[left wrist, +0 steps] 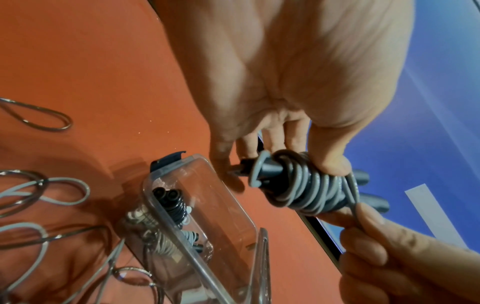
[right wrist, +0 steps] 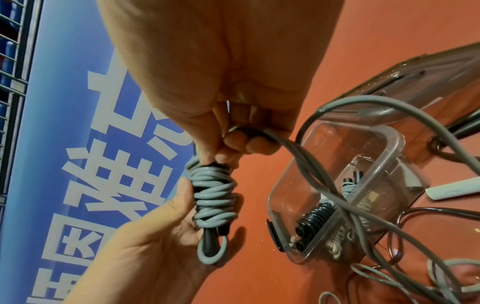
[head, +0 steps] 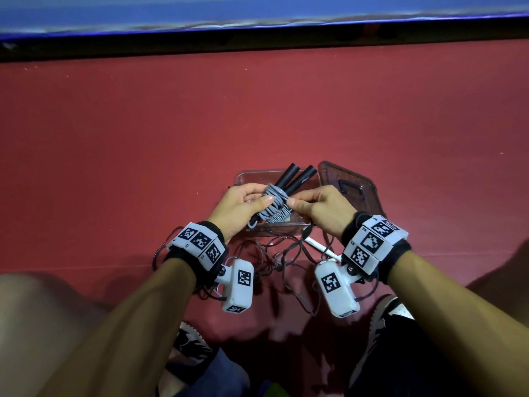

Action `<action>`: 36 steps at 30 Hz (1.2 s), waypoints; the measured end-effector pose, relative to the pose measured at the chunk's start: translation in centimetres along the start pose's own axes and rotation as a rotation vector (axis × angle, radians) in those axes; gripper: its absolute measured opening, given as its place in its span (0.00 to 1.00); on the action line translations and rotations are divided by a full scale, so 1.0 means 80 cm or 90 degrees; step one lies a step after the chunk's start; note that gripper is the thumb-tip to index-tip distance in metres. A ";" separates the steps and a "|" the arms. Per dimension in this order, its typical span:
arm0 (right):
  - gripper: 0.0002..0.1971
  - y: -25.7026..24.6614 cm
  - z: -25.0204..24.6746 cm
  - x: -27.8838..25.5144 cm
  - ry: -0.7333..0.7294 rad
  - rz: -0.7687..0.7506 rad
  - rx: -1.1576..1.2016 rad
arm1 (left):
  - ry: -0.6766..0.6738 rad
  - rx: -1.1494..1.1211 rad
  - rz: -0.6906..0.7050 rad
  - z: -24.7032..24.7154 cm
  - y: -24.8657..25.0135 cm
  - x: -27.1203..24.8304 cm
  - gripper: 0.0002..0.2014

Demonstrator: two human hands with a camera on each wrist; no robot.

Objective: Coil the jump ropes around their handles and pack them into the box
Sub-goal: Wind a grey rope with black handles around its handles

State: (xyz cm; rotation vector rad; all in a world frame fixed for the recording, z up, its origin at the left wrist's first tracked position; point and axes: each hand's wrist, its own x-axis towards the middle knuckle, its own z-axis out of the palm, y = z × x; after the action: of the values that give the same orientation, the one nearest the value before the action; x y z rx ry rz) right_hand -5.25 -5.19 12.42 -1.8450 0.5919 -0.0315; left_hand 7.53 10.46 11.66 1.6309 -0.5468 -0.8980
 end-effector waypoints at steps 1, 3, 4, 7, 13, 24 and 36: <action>0.11 0.001 0.001 0.000 0.005 0.003 0.010 | -0.004 0.018 0.006 0.000 0.000 0.000 0.09; 0.10 0.002 0.002 -0.001 0.019 0.003 0.004 | -0.007 0.039 0.011 0.000 -0.002 0.001 0.09; 0.10 0.002 0.002 -0.001 0.025 0.005 -0.003 | -0.006 0.046 0.014 0.001 -0.003 0.001 0.10; 0.11 0.004 0.002 -0.002 0.030 0.012 -0.002 | -0.009 0.046 0.016 0.002 -0.008 0.004 0.12; 0.11 0.003 0.006 0.001 0.051 0.029 0.075 | 0.005 -0.028 -0.001 0.004 -0.013 0.004 0.12; 0.20 -0.001 0.008 -0.003 -0.015 0.038 0.125 | 0.010 -0.070 -0.022 0.006 -0.003 0.001 0.13; 0.05 -0.006 0.014 -0.007 0.022 0.058 0.233 | -0.027 0.072 -0.013 0.000 -0.006 0.002 0.22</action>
State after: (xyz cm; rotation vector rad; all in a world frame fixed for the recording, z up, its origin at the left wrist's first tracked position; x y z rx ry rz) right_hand -5.22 -3.89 12.61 -1.4644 0.6473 -0.1046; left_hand 7.60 10.48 11.12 1.7261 -0.6204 -0.9323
